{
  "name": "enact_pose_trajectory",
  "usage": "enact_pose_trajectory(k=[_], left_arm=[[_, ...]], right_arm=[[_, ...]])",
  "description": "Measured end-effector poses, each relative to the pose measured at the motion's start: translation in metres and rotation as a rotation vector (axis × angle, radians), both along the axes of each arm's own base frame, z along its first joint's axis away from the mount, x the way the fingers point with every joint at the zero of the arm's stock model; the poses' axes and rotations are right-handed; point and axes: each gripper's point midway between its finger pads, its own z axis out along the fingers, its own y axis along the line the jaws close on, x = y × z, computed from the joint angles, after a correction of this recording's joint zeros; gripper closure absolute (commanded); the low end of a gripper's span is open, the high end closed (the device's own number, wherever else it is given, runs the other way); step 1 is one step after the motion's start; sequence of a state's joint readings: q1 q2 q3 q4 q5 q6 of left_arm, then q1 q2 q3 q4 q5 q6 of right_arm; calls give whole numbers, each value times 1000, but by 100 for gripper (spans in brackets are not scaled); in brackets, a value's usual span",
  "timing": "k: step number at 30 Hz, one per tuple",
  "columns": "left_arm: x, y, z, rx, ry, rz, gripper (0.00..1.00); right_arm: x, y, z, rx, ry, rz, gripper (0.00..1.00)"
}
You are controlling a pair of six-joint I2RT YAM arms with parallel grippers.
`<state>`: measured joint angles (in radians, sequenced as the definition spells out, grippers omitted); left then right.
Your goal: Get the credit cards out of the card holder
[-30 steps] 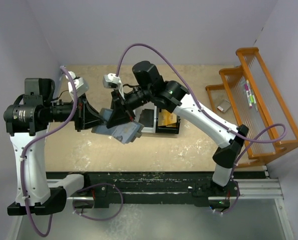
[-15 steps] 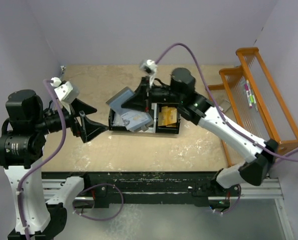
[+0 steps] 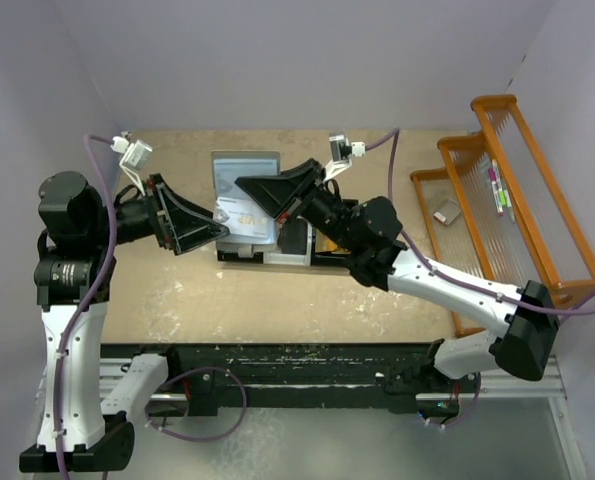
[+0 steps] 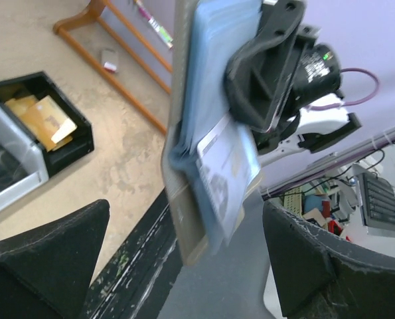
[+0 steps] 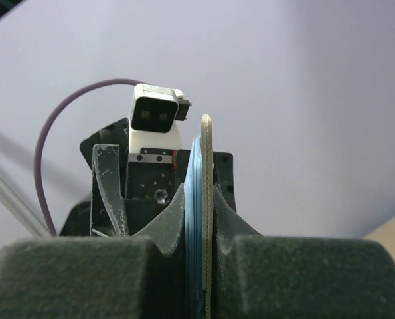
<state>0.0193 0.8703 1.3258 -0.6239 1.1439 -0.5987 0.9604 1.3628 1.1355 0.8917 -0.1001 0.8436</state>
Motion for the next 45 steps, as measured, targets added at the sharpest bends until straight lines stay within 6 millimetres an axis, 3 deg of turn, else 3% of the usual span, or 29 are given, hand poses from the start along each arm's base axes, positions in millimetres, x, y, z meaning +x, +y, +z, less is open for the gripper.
enact_pose_trajectory(k=[5, 12, 13, 15, 19, 22, 24, 28, 32, 33, 37, 39, 41, 45], left_arm=[[-10, -4, 21, -61, -29, -36, 14], [-19, -7, 21, -103, 6, -77, 58], [-18, -7, 21, -107, 14, -78, 60], [-17, -7, 20, -110, 28, -83, 56], [-16, -6, 18, -116, 52, -89, 34], [-15, -6, 15, -122, 80, -97, 31], [-16, -6, 15, -126, 92, -103, 35], [-15, -6, 13, -129, 101, -112, 56], [-14, -6, 9, -135, 126, -116, 97], [-14, -6, 8, -136, 130, -117, 100], [-13, -5, 4, -135, 157, -126, 100], [-15, -5, 0, -132, 179, -139, 100], [-13, -5, -3, -125, 180, -141, 100], [-3, -1, -8, -67, 162, -121, 100]], right_arm=[[-6, 4, 13, 93, 18, -29, 100], [-3, 4, 20, 180, 39, -79, 100], [-4, 6, 20, 185, 40, -78, 100], [-5, 10, 17, 188, 43, -79, 100], [-5, 11, 9, 192, 47, -89, 100], [-4, 12, 3, 183, 50, -102, 100], [-4, 12, 1, 180, 48, -104, 100], [-5, 11, 4, 188, 41, -104, 100], [-5, 11, 3, 188, 38, -105, 100], [-5, 11, 0, 182, 41, -106, 100], [-6, 13, -9, 168, 45, -91, 82], [-6, 13, -16, 156, 50, -79, 63], [-5, 11, -22, 133, 51, -39, 51], [18, -4, -35, 28, 33, 50, 42]])
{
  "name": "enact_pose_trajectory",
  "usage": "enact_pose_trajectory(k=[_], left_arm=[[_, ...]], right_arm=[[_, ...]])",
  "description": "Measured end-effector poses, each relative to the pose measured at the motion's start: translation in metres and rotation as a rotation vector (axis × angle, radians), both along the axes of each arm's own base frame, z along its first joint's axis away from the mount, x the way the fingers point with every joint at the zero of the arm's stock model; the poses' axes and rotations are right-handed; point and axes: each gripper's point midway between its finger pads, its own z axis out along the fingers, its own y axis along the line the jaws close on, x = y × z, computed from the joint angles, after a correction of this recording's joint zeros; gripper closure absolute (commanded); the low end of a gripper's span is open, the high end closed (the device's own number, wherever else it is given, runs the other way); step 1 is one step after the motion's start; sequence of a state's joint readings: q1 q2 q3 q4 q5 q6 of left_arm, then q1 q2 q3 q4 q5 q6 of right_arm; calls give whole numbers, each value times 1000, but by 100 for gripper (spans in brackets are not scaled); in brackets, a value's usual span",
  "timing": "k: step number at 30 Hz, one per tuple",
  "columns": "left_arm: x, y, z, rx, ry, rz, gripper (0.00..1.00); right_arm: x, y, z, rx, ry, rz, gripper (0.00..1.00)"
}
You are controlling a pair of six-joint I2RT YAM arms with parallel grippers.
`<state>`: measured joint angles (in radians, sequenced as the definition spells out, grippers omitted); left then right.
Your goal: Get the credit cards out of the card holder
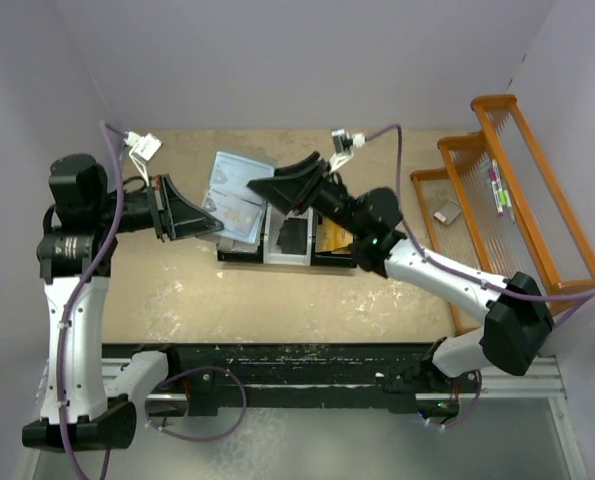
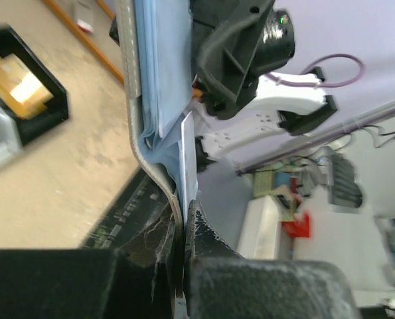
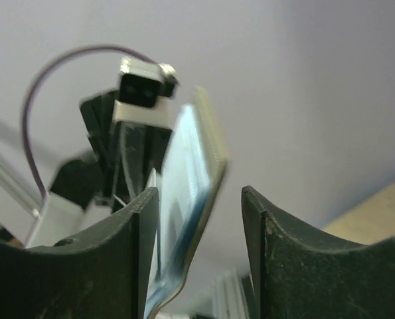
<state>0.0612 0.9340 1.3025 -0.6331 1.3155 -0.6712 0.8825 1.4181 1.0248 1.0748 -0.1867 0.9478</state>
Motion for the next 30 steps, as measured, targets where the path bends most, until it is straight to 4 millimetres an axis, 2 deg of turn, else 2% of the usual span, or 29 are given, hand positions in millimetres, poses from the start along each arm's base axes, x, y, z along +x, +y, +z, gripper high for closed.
enact_pose_trajectory(k=[3, 5, 8, 12, 15, 19, 20, 23, 25, 27, 28, 29, 30], left_arm=[[14, 6, 2, 98, -86, 26, 100], [20, 11, -3, 171, -131, 37, 100], [21, 18, -20, 270, -146, 33, 100], [18, 24, -39, 342, -125, 17, 100], [15, 26, -40, 367, -138, 2, 100], [13, 26, -38, 378, -163, -12, 100], [12, 26, -38, 378, -163, -15, 100], [9, 25, -37, 372, -165, -29, 100], [6, 24, -36, 365, -171, -40, 100], [4, 23, -34, 362, -183, -49, 93], [3, 23, -33, 363, -187, -51, 86], [3, 23, -32, 365, -195, -52, 80], [4, 23, -32, 367, -200, -51, 72]], right_arm=[[21, -6, -3, -140, -28, 78, 37], [23, -1, 2, -238, -62, 131, 35], [4, 7, 9, -365, -144, 237, 31], [-20, 6, 5, -484, -237, 345, 31], [-22, 7, -5, -558, -263, 373, 33], [-14, 10, -22, -640, -262, 381, 35], [-12, 11, -26, -658, -259, 377, 37], [-4, 13, -37, -715, -247, 364, 52], [-1, 12, -43, -737, -242, 358, 68], [0, 13, -46, -749, -244, 356, 86], [0, 12, -46, -749, -238, 359, 95], [-1, 13, -46, -746, -242, 364, 100], [-4, 12, -43, -738, -246, 371, 100]])
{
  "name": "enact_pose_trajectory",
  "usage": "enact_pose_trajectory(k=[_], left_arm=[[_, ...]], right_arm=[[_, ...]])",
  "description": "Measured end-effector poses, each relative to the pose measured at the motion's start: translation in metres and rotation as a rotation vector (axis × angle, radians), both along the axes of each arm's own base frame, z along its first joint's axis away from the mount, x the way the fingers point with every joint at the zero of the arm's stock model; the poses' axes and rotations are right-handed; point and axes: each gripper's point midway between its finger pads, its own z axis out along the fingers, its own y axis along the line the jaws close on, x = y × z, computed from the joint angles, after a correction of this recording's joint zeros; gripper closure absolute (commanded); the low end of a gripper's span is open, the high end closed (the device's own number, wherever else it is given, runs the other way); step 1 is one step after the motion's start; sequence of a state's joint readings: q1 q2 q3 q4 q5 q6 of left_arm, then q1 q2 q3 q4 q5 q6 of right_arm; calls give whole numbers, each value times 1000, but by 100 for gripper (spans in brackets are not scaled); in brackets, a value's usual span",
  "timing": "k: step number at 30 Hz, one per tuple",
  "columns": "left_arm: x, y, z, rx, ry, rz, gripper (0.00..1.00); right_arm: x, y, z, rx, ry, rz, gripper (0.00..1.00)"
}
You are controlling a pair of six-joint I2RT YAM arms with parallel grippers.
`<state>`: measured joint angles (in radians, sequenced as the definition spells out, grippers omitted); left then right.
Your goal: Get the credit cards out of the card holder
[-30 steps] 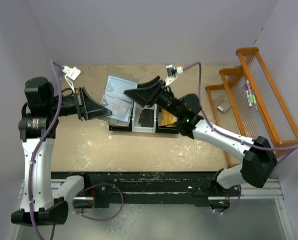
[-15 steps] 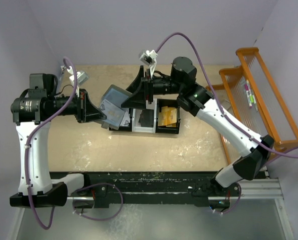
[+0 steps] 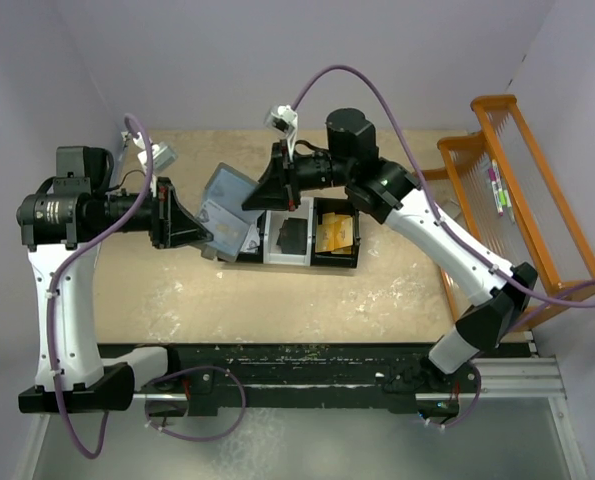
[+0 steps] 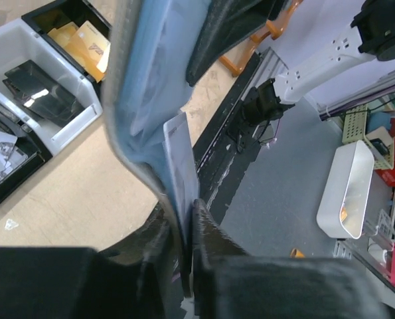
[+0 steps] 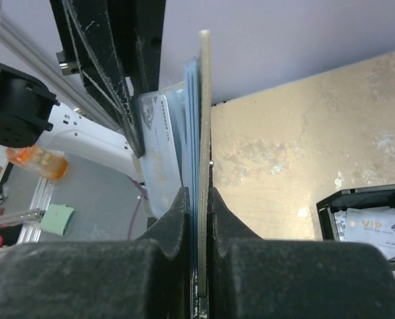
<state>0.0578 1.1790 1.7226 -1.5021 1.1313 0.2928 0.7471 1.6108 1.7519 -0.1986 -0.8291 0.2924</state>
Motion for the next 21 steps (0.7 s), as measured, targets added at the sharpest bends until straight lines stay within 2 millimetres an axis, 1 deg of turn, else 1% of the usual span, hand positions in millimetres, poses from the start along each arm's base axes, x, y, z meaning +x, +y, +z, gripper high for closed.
enact_pose_trajectory(k=[3, 4, 5, 6, 8, 11, 15, 18, 21], left_arm=[[1, -1, 4, -10, -20, -3, 41], [2, -2, 6, -15, -32, 1, 28], [3, -2, 8, -23, -48, 11, 22], [4, -3, 10, -30, -63, 23, 17], [2, -4, 11, -54, -84, 50, 15], [-4, -8, 14, -111, -105, 90, 15], [-10, -16, 29, -232, -103, 85, 14], [-3, -20, 34, -302, -57, 71, 12], [5, -22, 35, -352, -1, 67, 12]], right_arm=[[-1, -2, 7, 21, 5, -19, 100], [-1, -4, 9, 32, 11, -36, 100], [-1, -6, 11, 48, 18, -53, 100], [-1, -8, 13, 63, 27, -74, 100], [-2, -15, 16, 100, 50, -130, 100], [-5, -27, 25, 179, 82, -206, 100], [-9, -37, 42, 263, 105, -282, 100], [-13, -36, 53, 298, 104, -325, 100], [-17, -33, 56, 306, 111, -377, 100]])
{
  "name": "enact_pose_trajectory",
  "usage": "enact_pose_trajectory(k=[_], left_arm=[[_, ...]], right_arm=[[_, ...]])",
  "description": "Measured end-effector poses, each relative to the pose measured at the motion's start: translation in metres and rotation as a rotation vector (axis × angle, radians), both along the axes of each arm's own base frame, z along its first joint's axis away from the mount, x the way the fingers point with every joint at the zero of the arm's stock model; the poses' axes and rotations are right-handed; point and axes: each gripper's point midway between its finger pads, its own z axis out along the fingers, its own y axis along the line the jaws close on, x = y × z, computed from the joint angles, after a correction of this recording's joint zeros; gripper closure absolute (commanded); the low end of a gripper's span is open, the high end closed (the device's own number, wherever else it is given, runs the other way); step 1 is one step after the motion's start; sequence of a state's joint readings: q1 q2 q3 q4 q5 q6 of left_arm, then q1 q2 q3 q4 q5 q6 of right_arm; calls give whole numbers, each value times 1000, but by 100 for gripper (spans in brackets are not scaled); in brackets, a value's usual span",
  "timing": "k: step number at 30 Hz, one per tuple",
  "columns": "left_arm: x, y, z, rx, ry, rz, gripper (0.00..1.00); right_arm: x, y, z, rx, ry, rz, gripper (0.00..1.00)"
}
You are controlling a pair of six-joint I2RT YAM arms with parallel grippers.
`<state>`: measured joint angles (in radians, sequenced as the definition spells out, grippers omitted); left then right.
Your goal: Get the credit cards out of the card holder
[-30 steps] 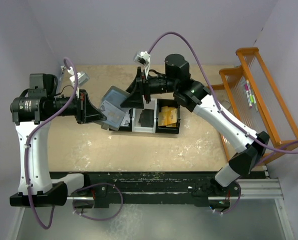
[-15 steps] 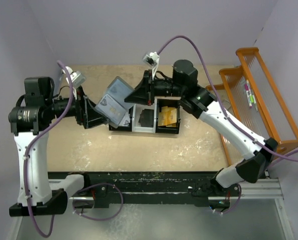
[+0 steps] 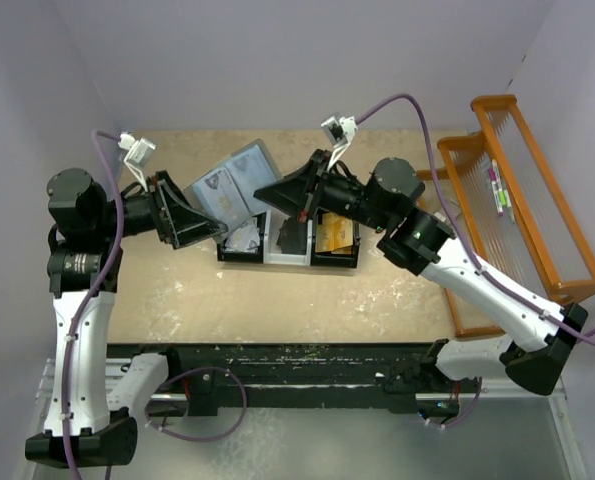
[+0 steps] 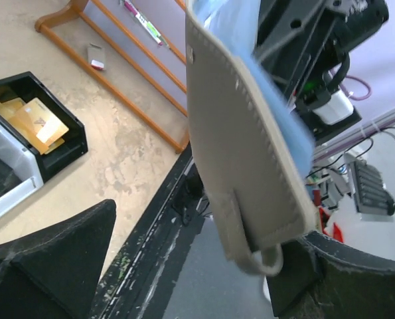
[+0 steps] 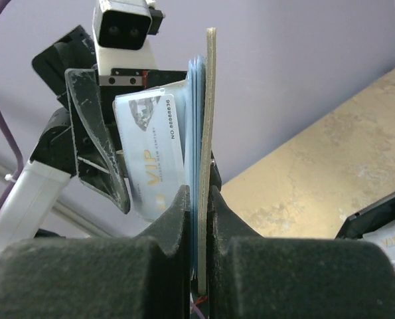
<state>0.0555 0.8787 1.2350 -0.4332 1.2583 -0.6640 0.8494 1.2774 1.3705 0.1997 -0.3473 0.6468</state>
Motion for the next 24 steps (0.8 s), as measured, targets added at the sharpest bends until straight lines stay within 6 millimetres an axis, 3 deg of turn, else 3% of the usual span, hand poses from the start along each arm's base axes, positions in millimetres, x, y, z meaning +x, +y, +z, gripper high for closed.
enact_pose_trajectory(k=[6, 13, 20, 24], left_arm=[[1, -2, 8, -40, 14, -18, 21], [-3, -2, 11, -40, -5, -37, 50], [-2, -3, 11, -45, 10, -52, 60], [-5, -3, 14, -52, 13, -70, 76]], right_arm=[[-4, 8, -16, -52, 55, -98, 100], [-4, 5, -16, -38, 67, -136, 100], [-23, -1, -18, 19, 91, -66, 100], [-30, 4, -24, 41, 111, -16, 100]])
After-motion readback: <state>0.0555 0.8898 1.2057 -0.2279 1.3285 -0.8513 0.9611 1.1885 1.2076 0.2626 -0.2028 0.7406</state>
